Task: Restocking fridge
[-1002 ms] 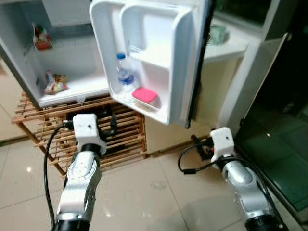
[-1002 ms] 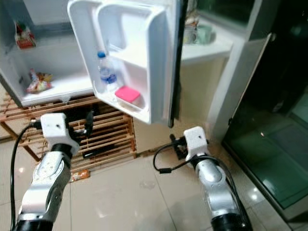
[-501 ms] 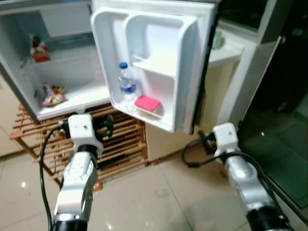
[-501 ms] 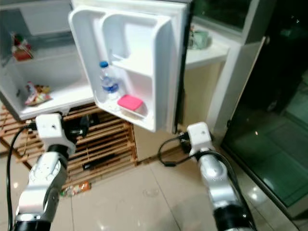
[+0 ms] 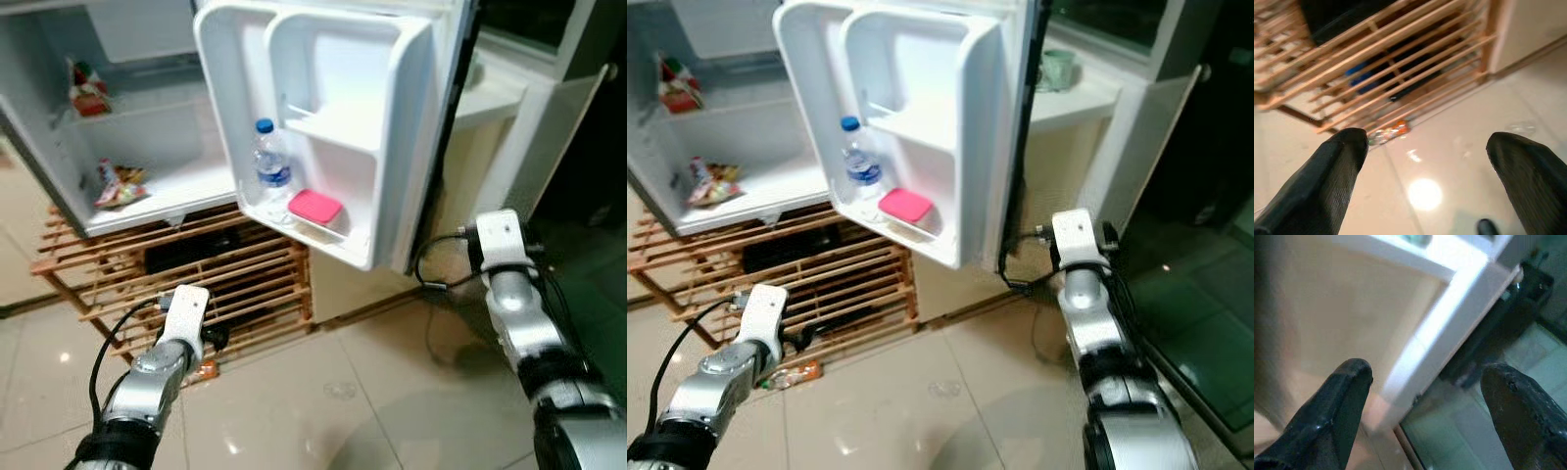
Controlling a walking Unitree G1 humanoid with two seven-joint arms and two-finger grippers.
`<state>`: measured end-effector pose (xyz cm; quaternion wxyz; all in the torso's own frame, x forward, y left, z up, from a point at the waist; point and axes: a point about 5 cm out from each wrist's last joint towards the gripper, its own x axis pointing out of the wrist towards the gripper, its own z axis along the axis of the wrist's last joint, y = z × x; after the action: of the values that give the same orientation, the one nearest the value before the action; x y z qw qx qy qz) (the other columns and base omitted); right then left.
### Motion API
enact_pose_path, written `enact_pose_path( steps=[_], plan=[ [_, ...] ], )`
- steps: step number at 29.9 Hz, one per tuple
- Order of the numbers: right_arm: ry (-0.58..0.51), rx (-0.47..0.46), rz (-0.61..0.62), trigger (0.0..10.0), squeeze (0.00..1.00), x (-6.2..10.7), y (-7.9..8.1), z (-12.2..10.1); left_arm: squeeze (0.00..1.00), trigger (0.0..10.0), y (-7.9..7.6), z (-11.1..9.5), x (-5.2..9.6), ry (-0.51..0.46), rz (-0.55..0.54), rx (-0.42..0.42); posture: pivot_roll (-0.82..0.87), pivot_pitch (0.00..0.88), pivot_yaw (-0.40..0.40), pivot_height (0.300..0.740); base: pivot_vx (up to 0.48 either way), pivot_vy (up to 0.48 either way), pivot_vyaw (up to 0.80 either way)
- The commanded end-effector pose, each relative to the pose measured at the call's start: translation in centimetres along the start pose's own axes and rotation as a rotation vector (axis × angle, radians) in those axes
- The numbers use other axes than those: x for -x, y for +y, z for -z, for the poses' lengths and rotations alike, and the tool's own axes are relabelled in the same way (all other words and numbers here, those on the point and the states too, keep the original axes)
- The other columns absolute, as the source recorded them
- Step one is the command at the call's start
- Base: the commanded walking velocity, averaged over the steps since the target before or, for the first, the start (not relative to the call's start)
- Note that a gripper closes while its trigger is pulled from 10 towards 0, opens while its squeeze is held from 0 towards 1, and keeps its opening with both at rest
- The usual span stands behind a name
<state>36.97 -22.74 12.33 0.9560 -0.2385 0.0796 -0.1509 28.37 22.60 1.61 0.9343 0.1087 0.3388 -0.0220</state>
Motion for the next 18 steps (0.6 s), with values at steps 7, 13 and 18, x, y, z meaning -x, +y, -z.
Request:
enact_pose_path(
  steps=[7, 13, 18],
  plan=[
    [0.067, 0.003, 0.032, 10.0, 0.00, -1.0, 0.1, -1.1, 0.00, 10.0, 4.3, 4.1, 1.1, 0.151, -0.093, -0.022, 0.01, 0.000, 0.079, 0.740, 0.000, 0.000, 0.00],
    [0.116, -0.159, 0.004, 10.0, 0.00, -1.1, 0.6, -1.2, 0.00, 10.0, 5.8, 8.1, 2.4, 0.268, -0.115, 0.002, 0.04, 0.000, 0.072, 0.740, 0.000, 0.000, 0.00],
    [0.127, -0.233, -0.082, 10.0, 0.00, -0.9, 1.9, -1.4, 0.00, 10.0, 5.9, 9.9, 2.8, 0.342, -0.135, 0.068, 0.02, 0.000, 0.075, 0.740, 0.000, 0.000, 0.00]
  ],
)
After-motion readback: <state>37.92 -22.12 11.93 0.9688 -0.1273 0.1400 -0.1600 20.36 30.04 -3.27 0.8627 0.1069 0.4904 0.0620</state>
